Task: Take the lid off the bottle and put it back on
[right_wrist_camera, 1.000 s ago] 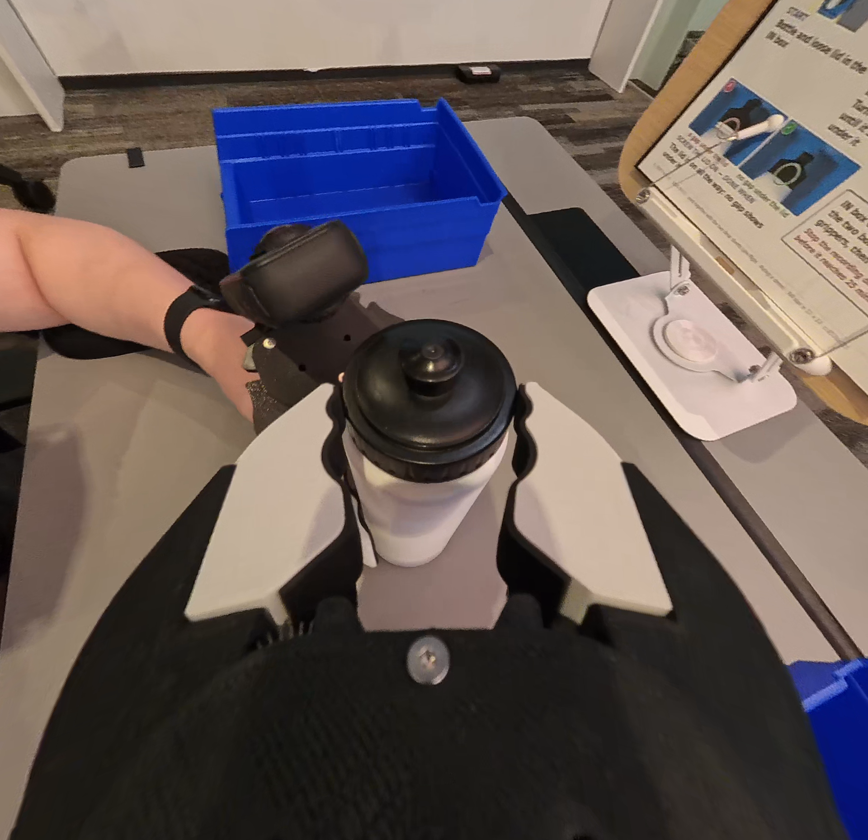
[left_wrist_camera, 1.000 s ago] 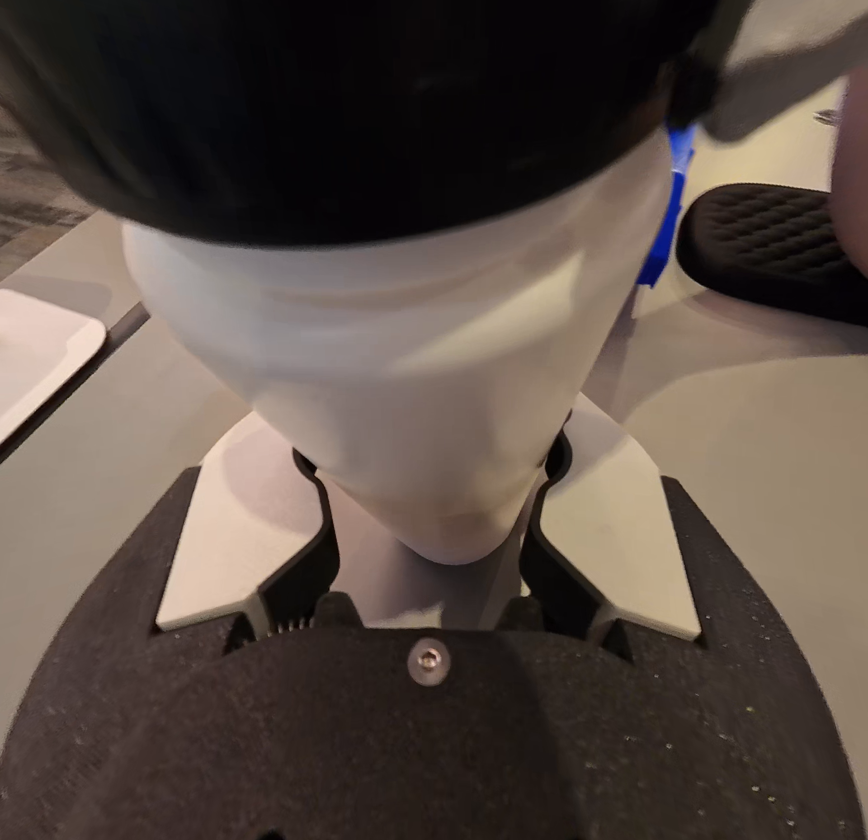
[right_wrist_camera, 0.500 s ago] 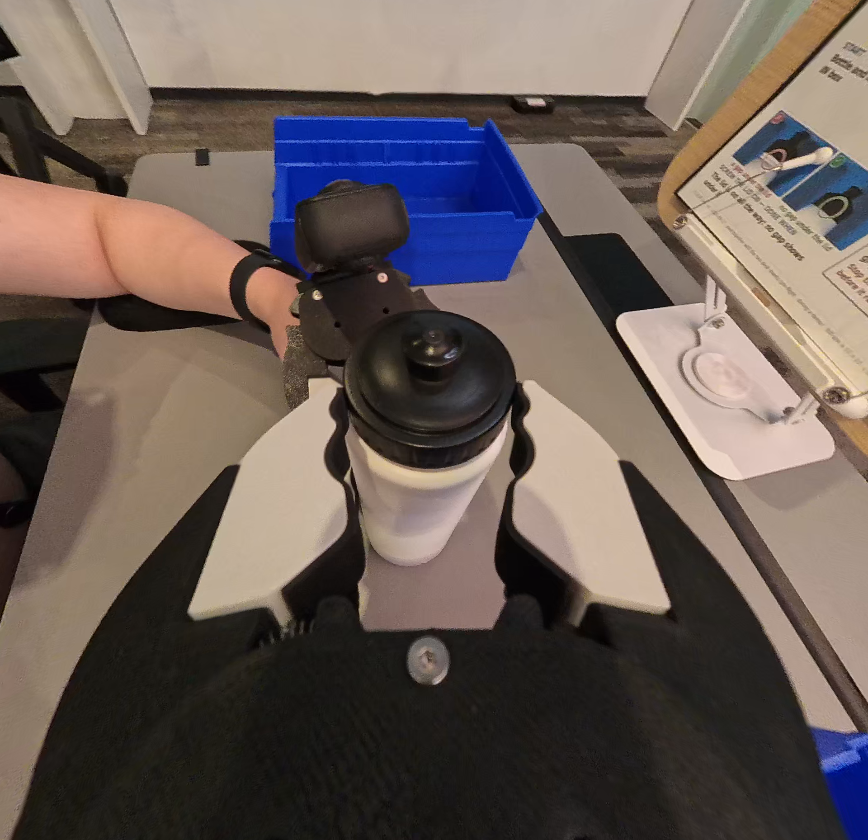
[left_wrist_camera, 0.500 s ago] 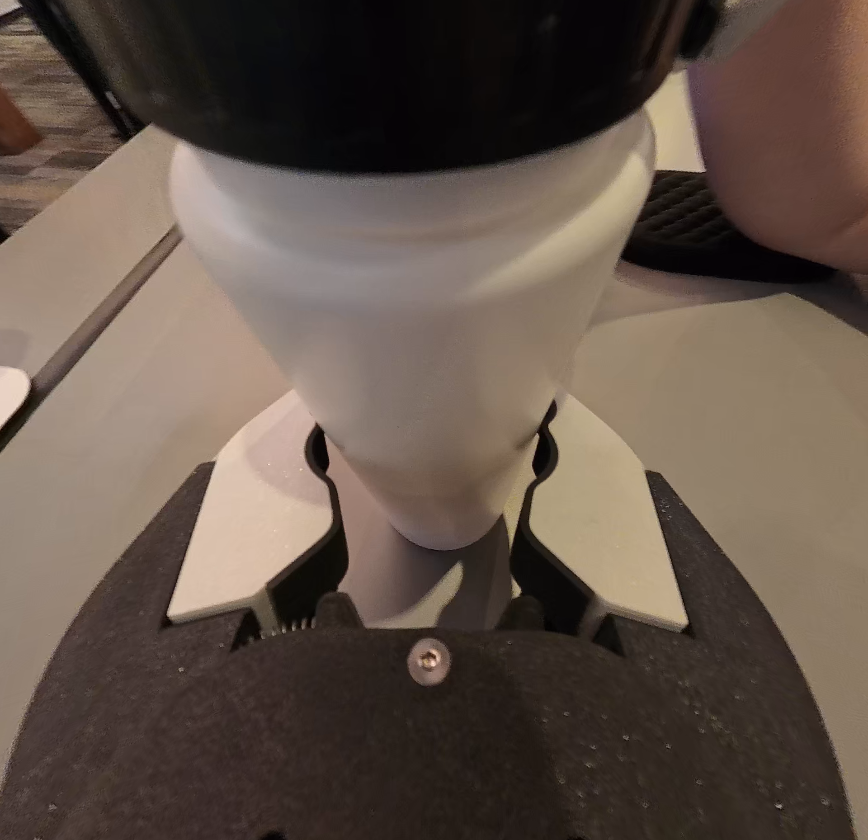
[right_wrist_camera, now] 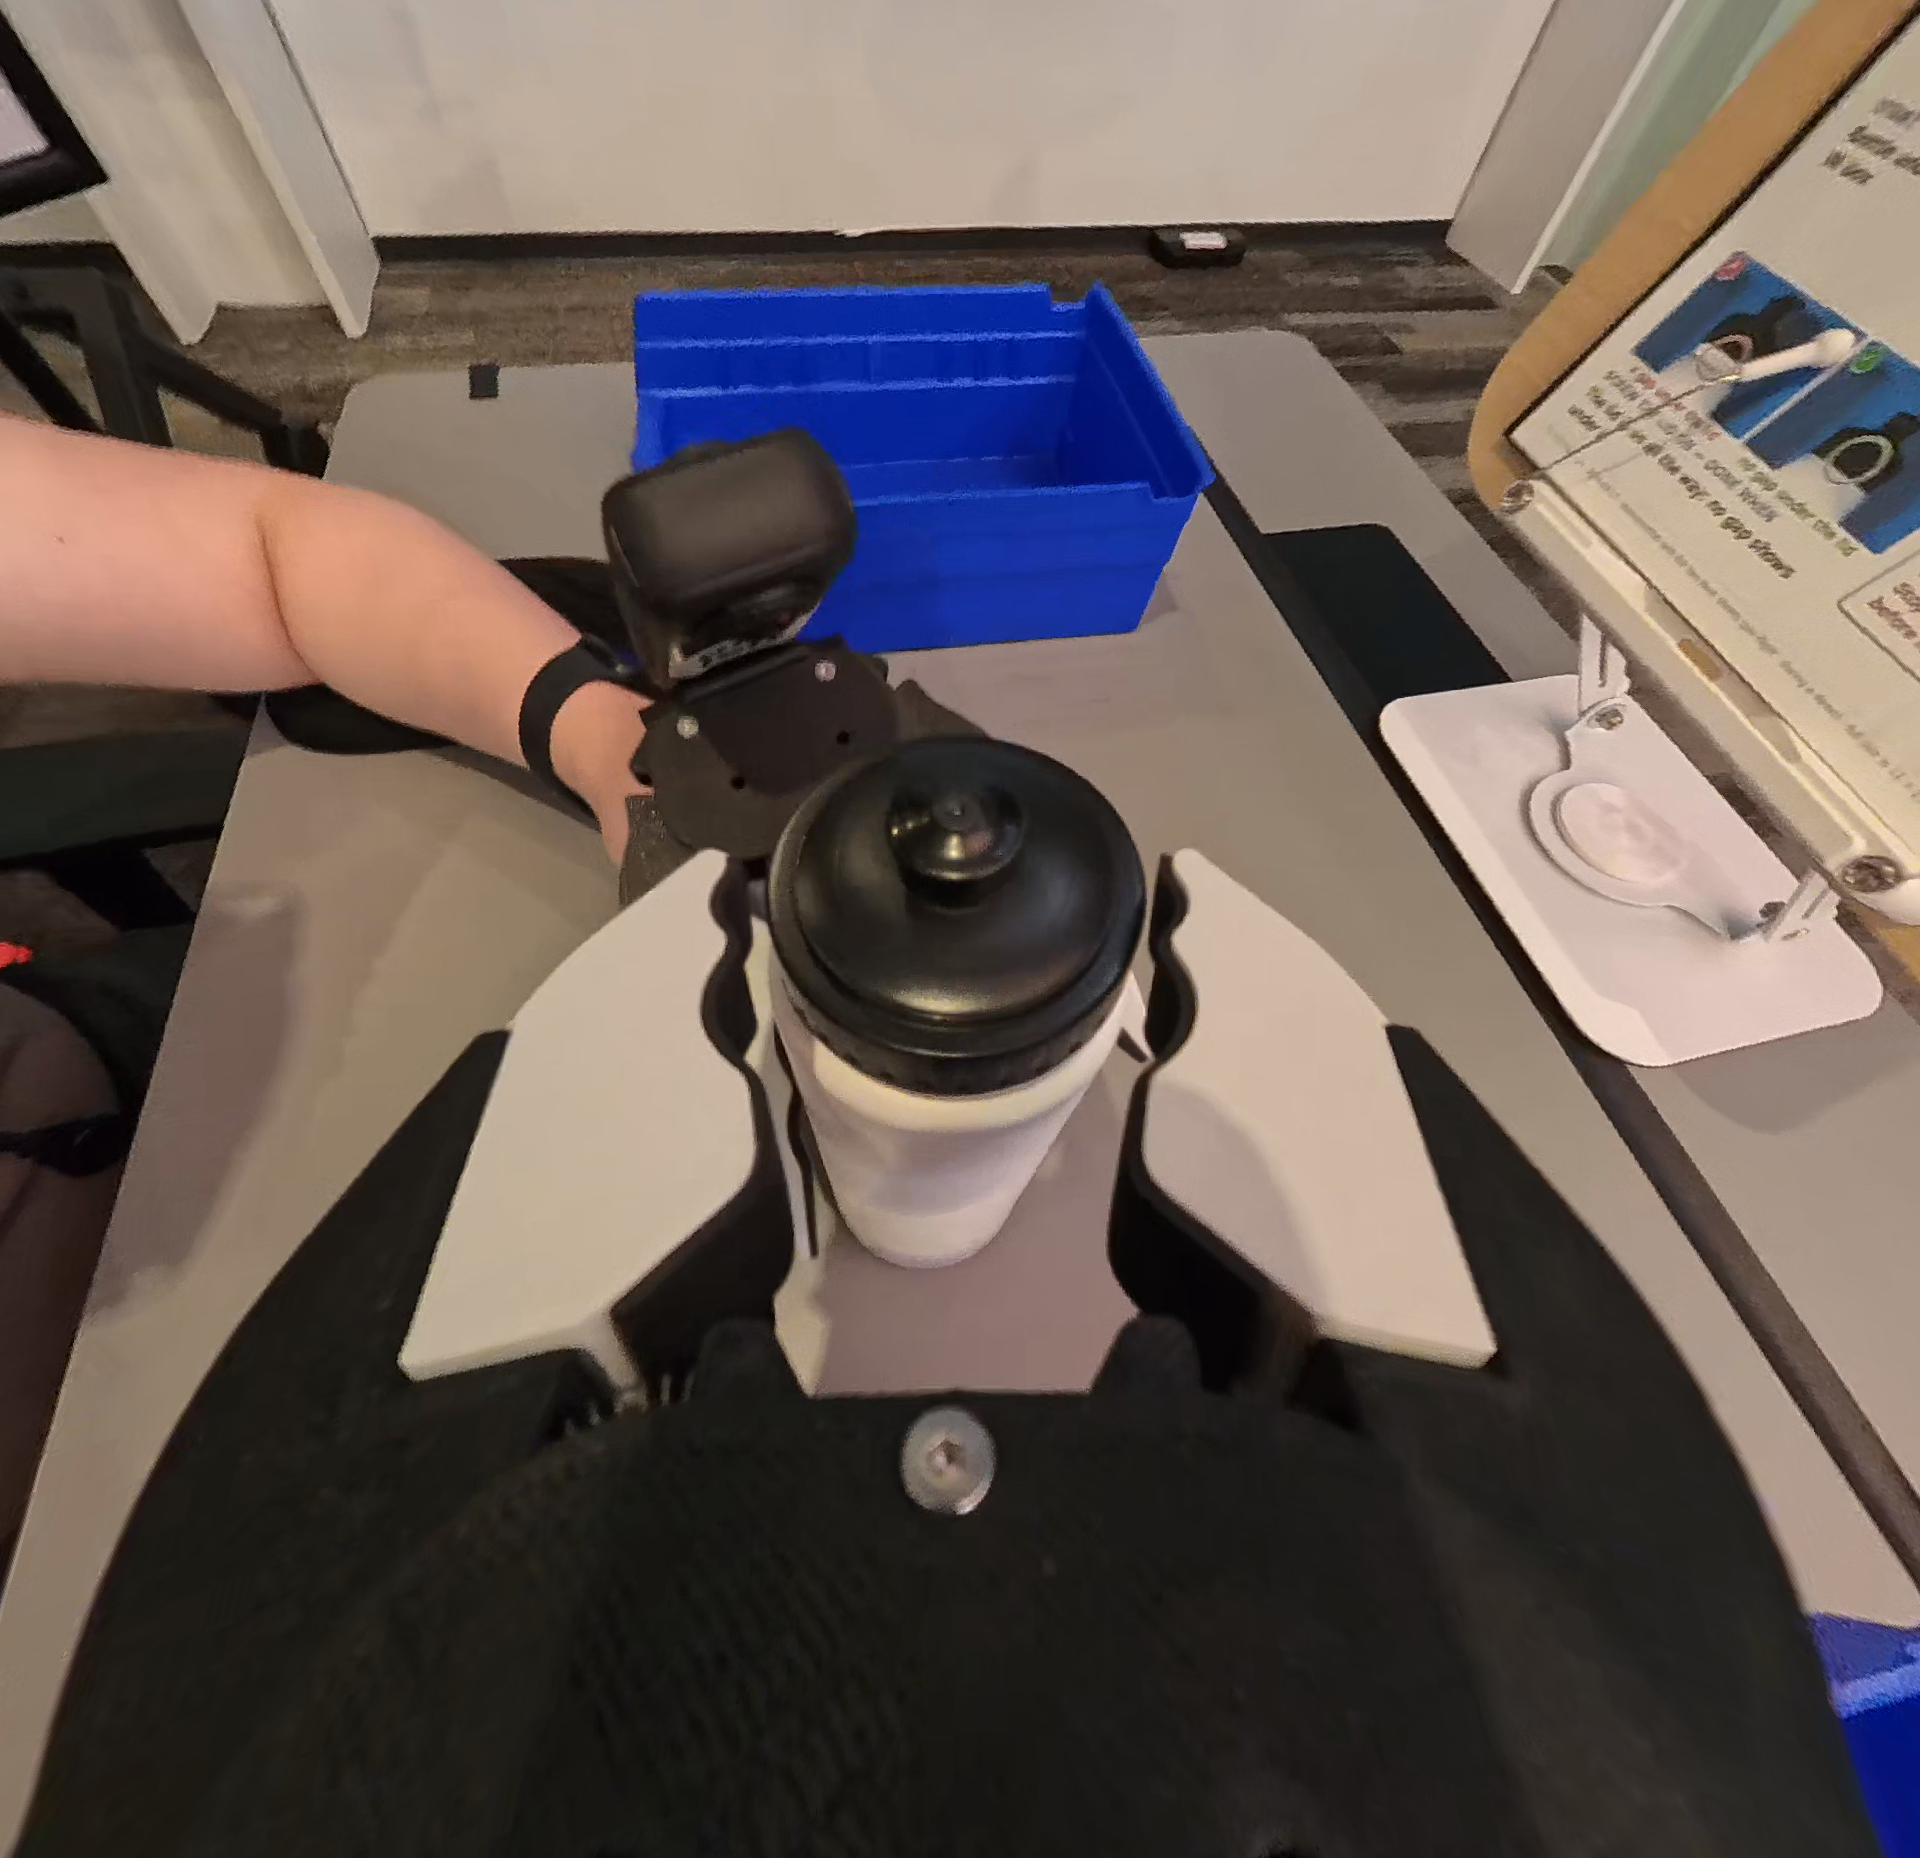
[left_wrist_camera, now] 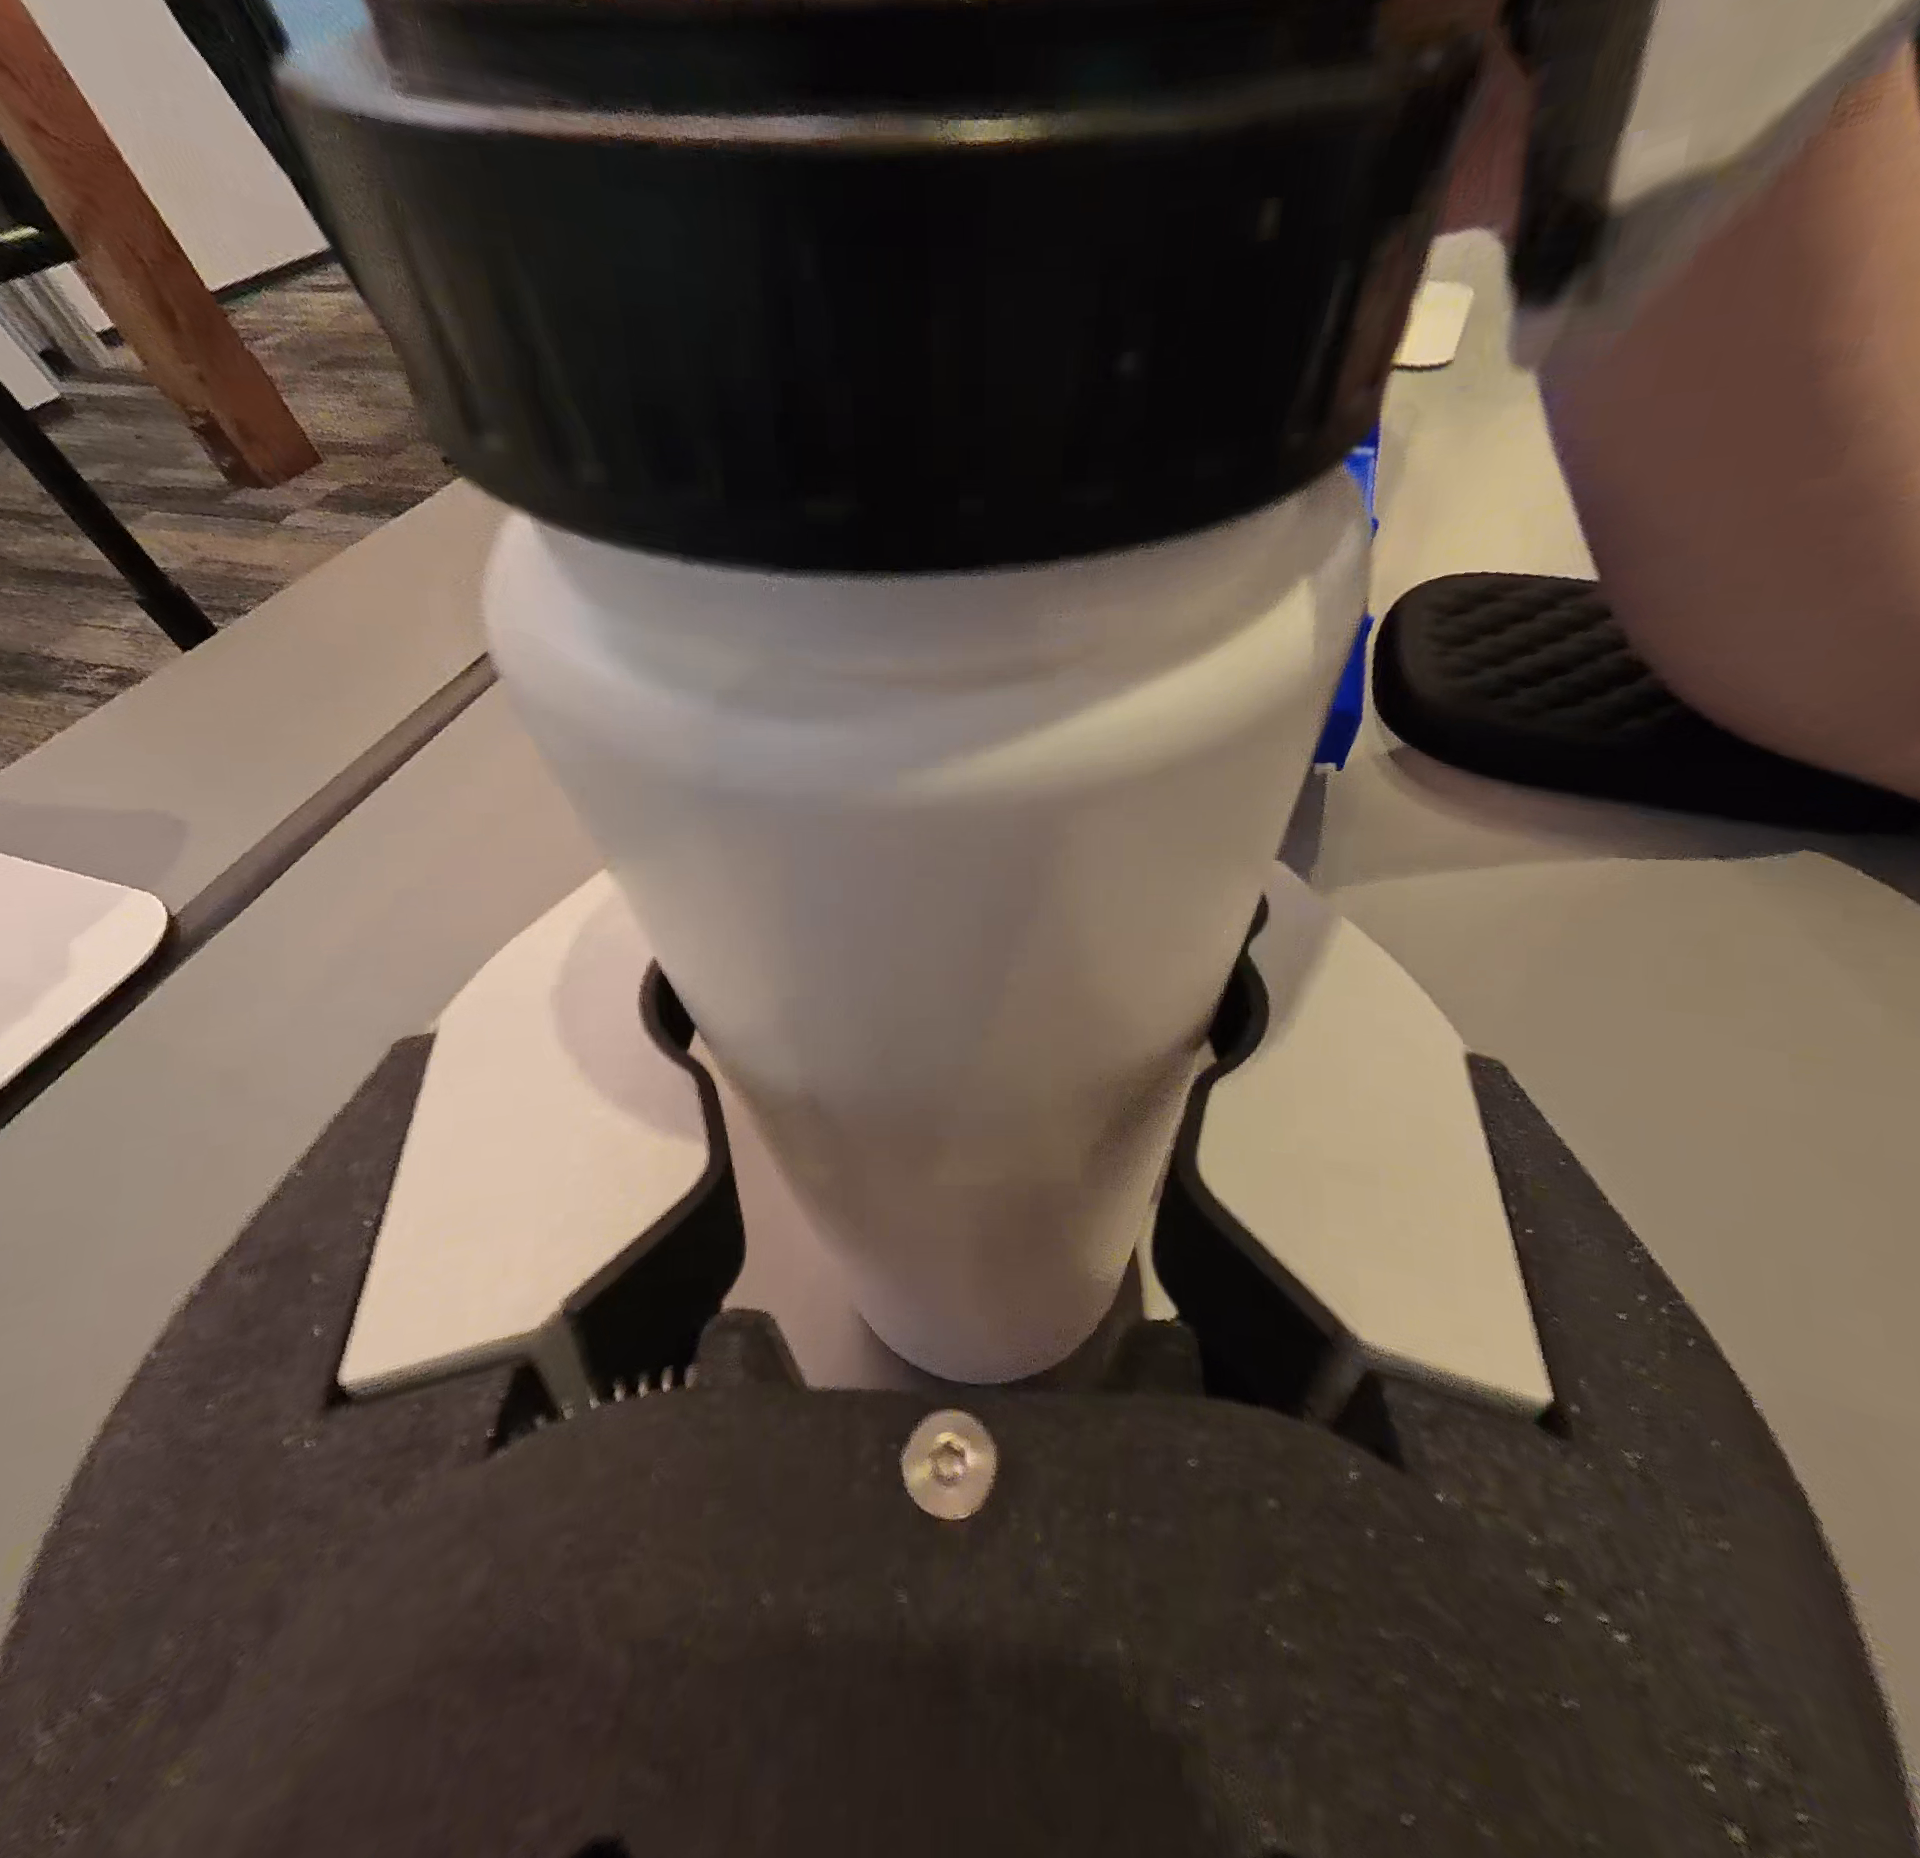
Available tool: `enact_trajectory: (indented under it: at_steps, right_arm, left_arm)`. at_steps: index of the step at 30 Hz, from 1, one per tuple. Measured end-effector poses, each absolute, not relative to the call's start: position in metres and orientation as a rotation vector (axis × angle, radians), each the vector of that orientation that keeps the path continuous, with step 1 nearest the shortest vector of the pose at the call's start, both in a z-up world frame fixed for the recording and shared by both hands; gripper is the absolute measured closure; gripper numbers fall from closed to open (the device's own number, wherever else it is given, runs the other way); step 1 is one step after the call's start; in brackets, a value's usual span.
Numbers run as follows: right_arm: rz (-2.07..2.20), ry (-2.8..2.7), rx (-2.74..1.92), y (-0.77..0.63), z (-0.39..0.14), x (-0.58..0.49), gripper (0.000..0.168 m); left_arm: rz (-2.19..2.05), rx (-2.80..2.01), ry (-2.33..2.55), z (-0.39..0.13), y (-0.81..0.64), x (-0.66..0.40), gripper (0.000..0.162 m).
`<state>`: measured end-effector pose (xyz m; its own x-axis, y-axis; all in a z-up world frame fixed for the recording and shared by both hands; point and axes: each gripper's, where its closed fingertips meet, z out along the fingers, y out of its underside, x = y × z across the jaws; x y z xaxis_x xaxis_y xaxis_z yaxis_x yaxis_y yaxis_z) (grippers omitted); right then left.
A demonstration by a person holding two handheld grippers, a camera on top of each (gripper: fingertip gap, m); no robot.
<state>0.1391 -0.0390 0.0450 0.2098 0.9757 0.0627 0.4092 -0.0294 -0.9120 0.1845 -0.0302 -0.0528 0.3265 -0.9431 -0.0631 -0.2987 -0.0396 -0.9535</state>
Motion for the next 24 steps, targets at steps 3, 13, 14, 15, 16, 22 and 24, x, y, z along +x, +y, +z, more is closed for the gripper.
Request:
enact_trajectory:
  at_steps: [3,13,14,15,16,22,24]
  right_arm:
    - [0.733,-1.309,-1.663,-0.034,0.041,0.140,0.094]
    - [0.739,-1.418,-1.632,-0.045,0.037,0.141,0.096]
    - [0.766,-1.438,-1.618,-0.047,0.037,0.142,0.096]
    - [0.796,-1.458,-1.601,-0.049,0.037,0.144,0.096]
    - [0.825,-1.484,-1.579,-0.052,0.037,0.145,0.096]
    - [0.949,-1.652,-1.410,-0.077,0.038,0.154,0.096]
    - [1.008,-1.682,-1.379,-0.084,0.038,0.156,0.096]
  left_arm:
    - [-0.772,-1.583,1.147,-0.053,-0.027,0.182,0.063]
    - [-0.780,-1.582,1.239,-0.055,-0.036,0.184,0.064]
    - [-0.798,-1.573,1.261,-0.055,-0.039,0.185,0.064]
    - [-0.818,-1.562,1.283,-0.056,-0.042,0.187,0.064]
    - [-0.849,-1.552,1.312,-0.056,-0.047,0.188,0.064]
    - [-0.914,-1.461,1.499,-0.057,-0.073,0.196,0.064]
    - [-0.963,-1.431,1.538,-0.057,-0.082,0.198,0.064]
